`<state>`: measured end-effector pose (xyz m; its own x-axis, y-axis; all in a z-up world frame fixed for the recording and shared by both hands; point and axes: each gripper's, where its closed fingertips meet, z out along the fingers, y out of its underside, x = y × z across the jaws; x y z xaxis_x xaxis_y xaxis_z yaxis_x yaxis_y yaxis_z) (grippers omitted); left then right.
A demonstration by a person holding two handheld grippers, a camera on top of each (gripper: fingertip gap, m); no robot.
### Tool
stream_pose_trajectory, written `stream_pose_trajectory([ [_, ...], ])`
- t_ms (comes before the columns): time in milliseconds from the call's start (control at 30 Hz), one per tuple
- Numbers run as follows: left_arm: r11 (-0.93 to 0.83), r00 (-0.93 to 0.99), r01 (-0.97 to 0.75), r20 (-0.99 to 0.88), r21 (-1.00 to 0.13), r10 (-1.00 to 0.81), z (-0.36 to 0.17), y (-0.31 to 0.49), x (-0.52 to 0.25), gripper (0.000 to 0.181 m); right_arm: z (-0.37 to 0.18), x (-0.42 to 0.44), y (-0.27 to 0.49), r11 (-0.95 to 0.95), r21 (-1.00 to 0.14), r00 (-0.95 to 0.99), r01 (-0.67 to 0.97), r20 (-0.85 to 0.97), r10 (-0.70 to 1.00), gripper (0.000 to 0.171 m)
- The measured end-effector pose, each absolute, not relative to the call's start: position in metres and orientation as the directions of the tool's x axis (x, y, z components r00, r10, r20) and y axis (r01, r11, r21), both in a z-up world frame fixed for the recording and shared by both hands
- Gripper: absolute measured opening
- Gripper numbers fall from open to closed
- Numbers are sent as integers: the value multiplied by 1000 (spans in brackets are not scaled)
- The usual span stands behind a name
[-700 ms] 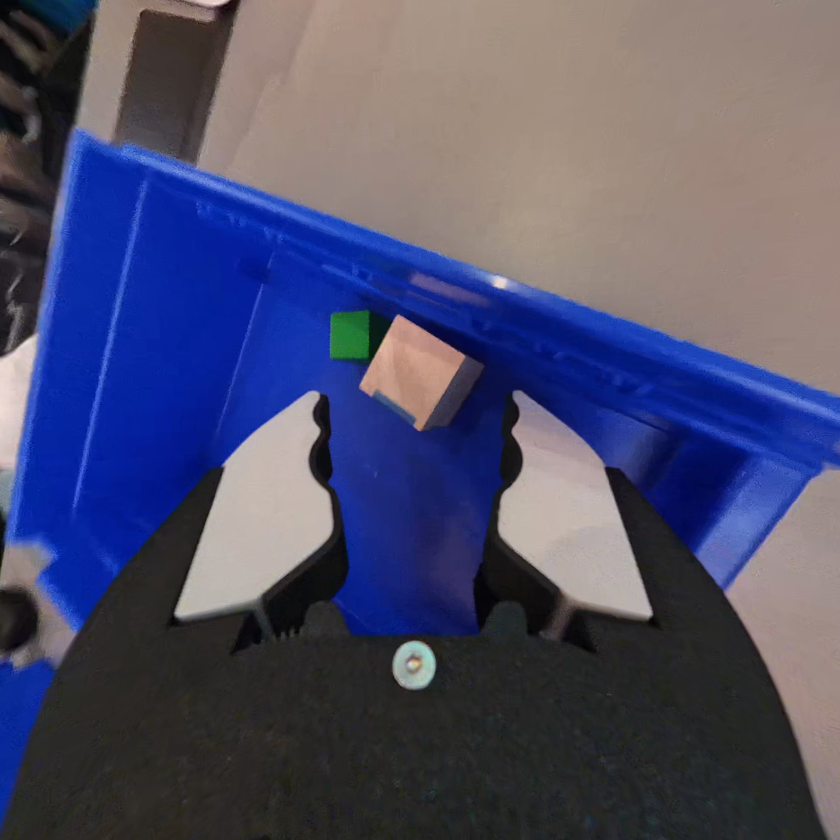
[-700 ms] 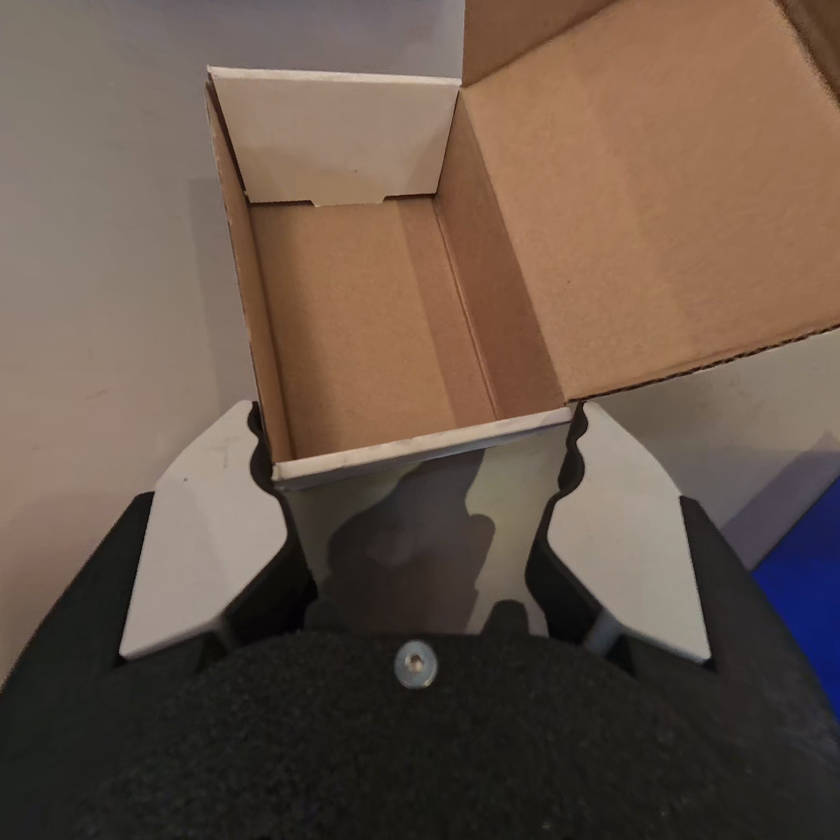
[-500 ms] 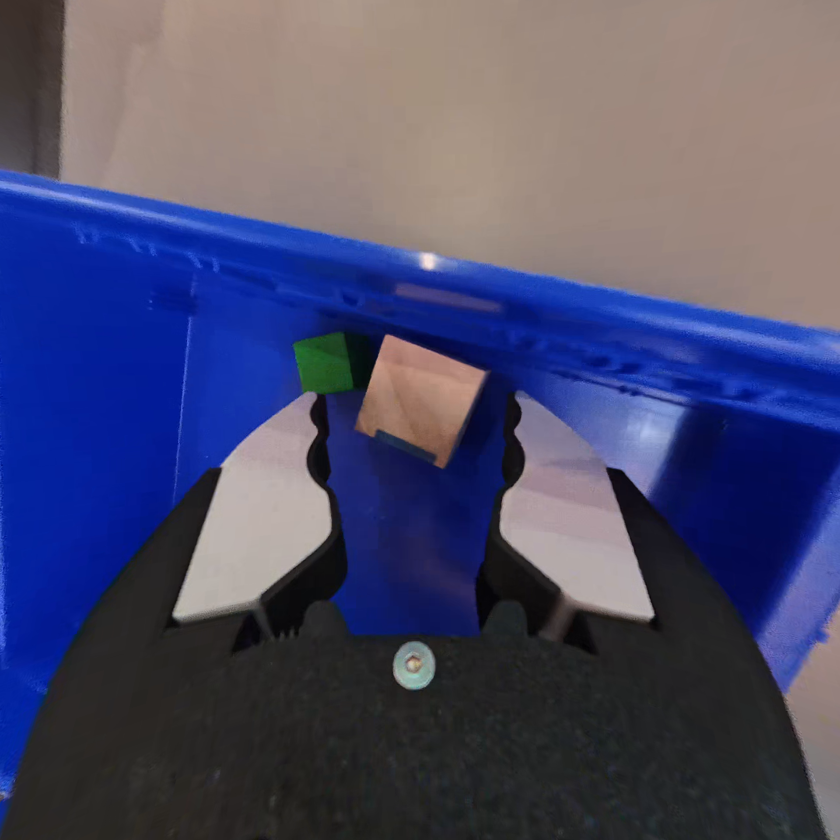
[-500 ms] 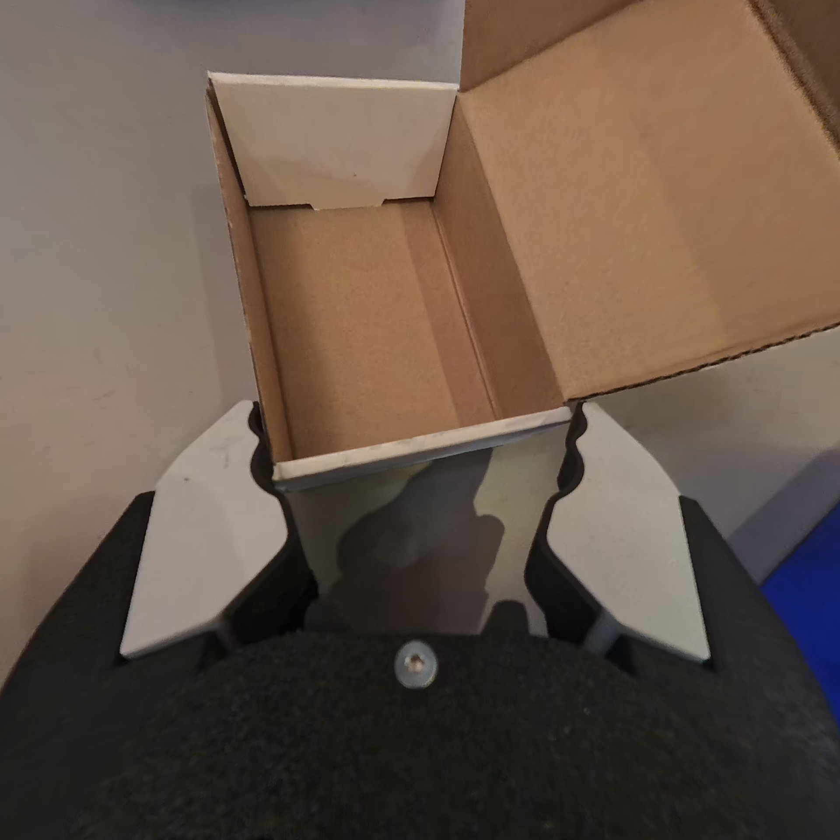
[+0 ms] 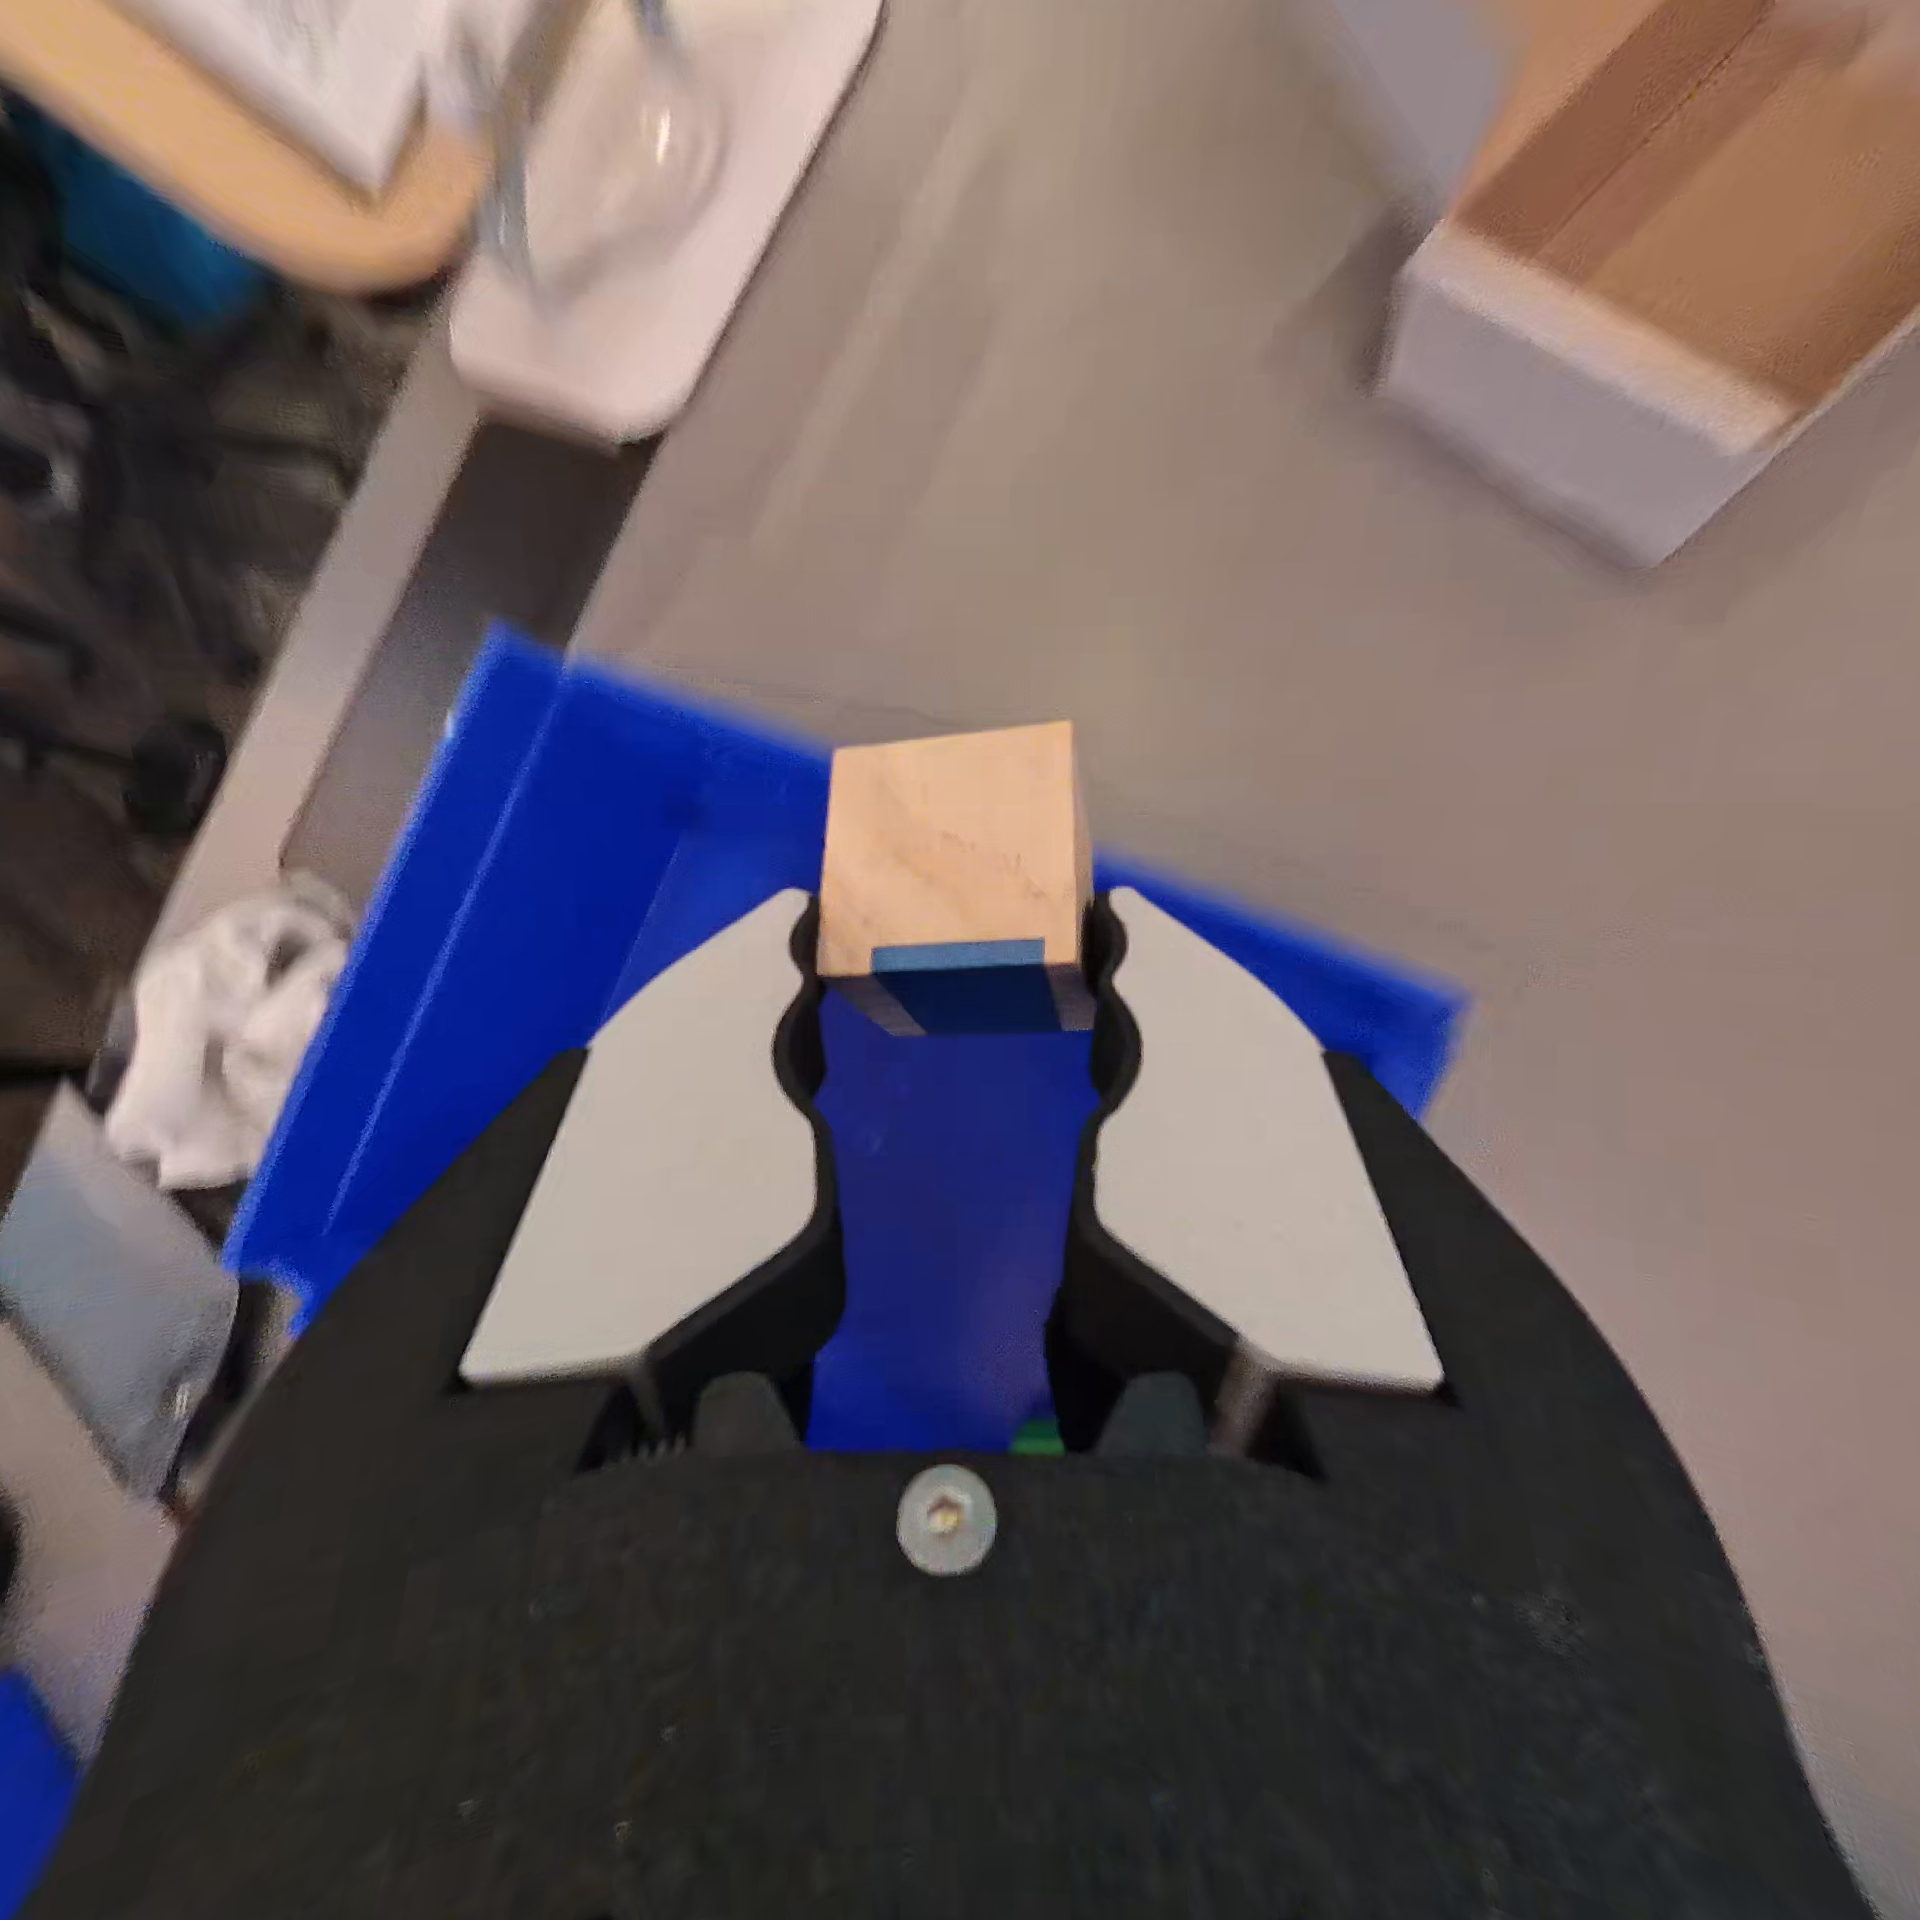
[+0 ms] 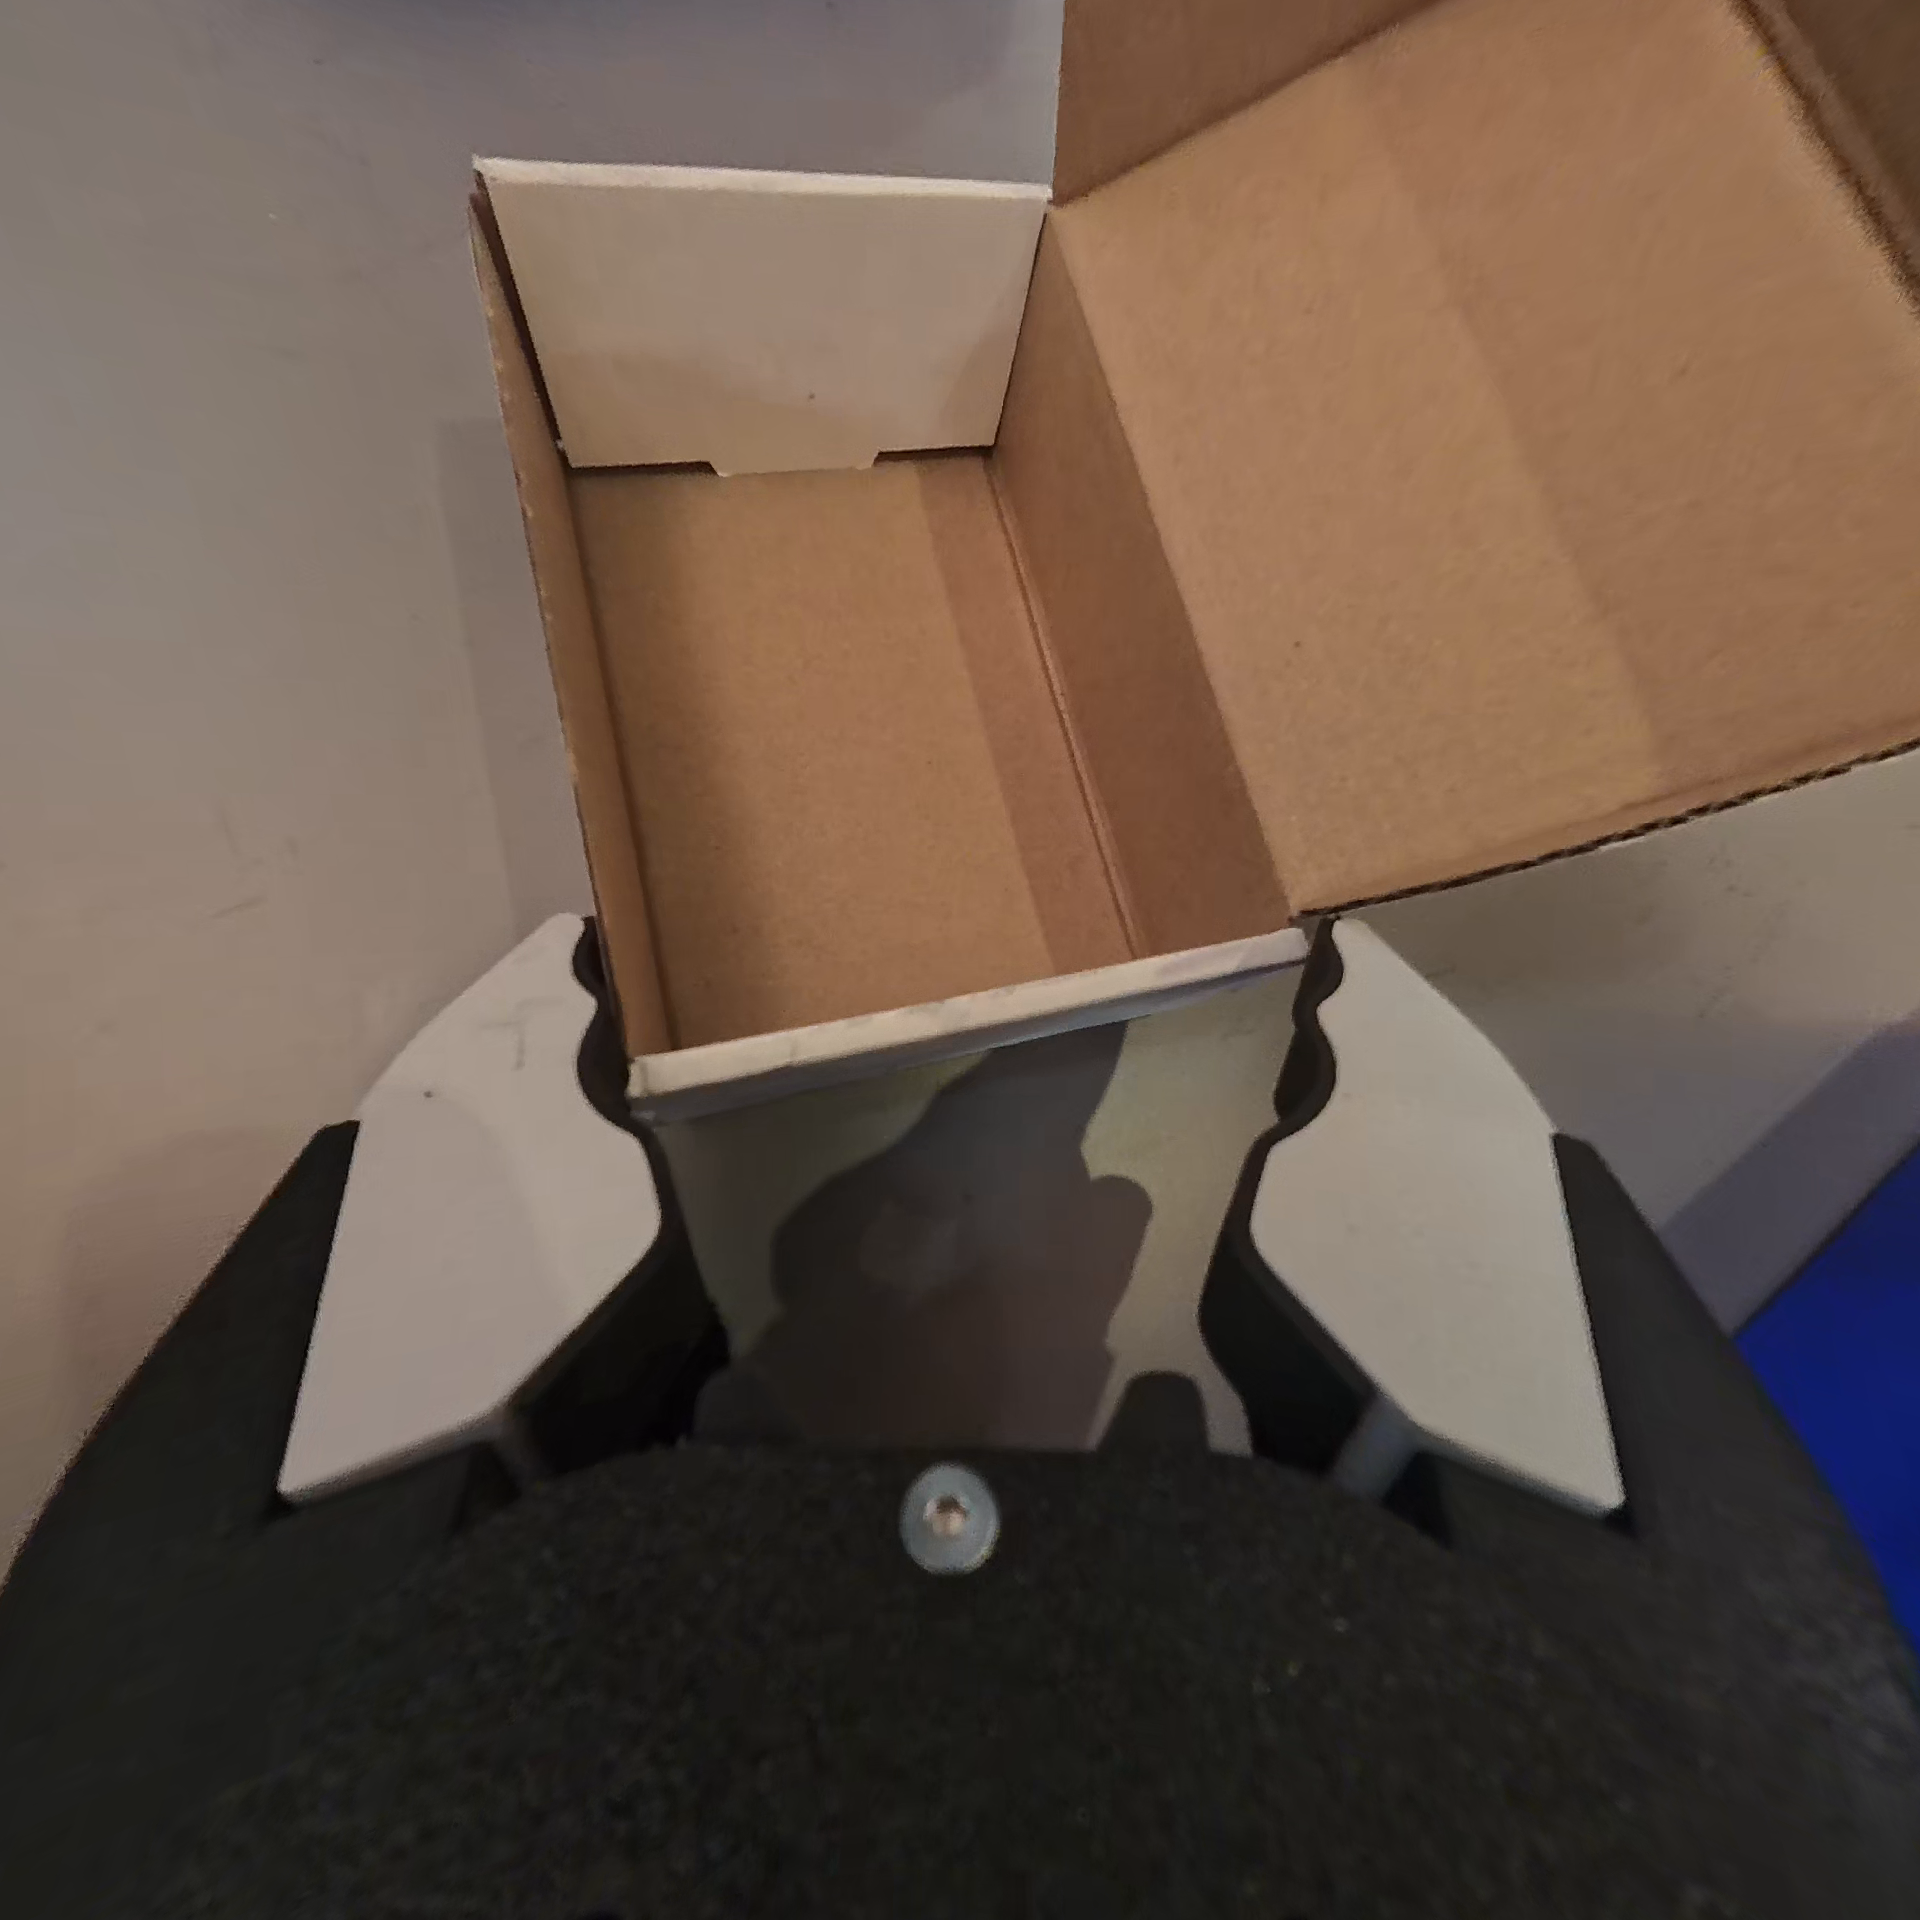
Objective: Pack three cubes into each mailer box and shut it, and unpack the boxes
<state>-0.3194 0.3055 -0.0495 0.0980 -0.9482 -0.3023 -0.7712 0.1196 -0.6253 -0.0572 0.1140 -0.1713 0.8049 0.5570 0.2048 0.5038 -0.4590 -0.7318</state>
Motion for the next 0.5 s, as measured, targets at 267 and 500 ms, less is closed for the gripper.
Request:
stream_pose_trajectory([
  [267,485,-313,-727,-394,-486,-864,-67,170,-175,48,-171,-56,113,-453,-735,801,504,202,563,122],
  [500,475,-427,-811,-211,-340,-879,-148,149,-105,48,-171,-55,111,-454,-738,803,500,199,561,121],
])
